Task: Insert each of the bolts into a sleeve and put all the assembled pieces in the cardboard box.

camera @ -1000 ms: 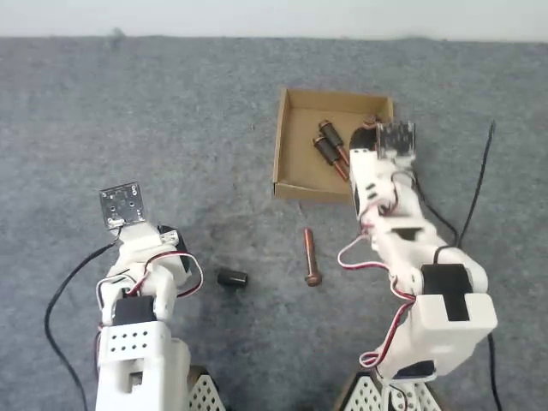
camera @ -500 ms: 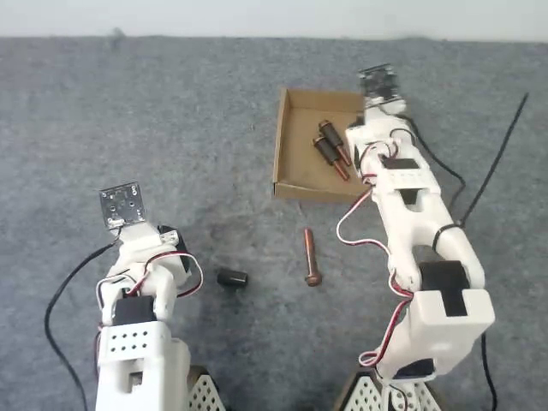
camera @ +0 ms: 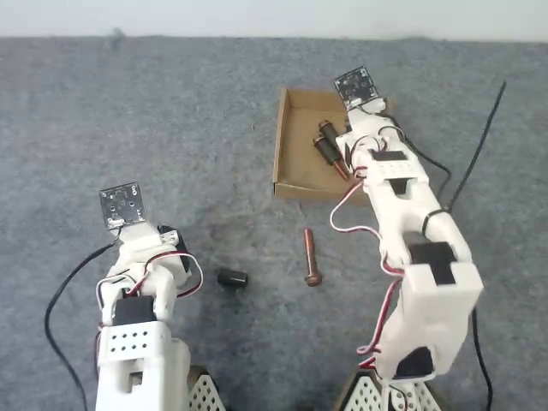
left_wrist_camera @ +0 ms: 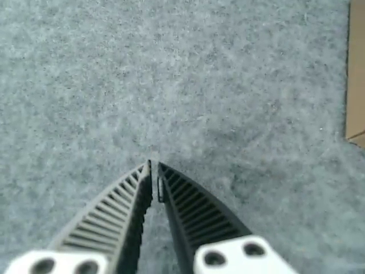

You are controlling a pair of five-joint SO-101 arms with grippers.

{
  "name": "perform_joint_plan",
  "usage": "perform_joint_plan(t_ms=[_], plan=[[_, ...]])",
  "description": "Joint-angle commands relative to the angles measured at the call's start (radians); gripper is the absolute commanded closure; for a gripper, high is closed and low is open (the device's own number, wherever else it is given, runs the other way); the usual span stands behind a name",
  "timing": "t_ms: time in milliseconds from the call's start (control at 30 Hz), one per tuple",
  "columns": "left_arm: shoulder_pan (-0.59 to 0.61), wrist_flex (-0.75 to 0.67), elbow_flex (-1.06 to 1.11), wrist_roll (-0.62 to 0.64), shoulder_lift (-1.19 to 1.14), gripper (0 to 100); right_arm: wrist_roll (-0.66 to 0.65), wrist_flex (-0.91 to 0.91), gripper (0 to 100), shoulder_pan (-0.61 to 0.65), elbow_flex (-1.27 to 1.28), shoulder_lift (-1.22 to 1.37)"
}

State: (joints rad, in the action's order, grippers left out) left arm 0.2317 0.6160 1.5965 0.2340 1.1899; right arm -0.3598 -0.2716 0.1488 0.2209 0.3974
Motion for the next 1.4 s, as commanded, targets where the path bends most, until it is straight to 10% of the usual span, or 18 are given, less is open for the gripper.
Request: perform_joint_plan(t_ms=[0, 733, 1367], plan=[[0.0, 0.002, -0.016, -0.011, 0.023, 99, -0.011, -0.07, 99.2, -0.022, -0.12, -0.018], [0.003, 0.002, -0.016, -0.011, 0.023, 99, 0.133, -0.341, 87.6, -0.022, -0.244, -0.045], [0.006, -0.017, -0.013, -0.011, 0.023, 99, 0.239, -1.089, 87.6, 0.137, -0.242, -0.403]])
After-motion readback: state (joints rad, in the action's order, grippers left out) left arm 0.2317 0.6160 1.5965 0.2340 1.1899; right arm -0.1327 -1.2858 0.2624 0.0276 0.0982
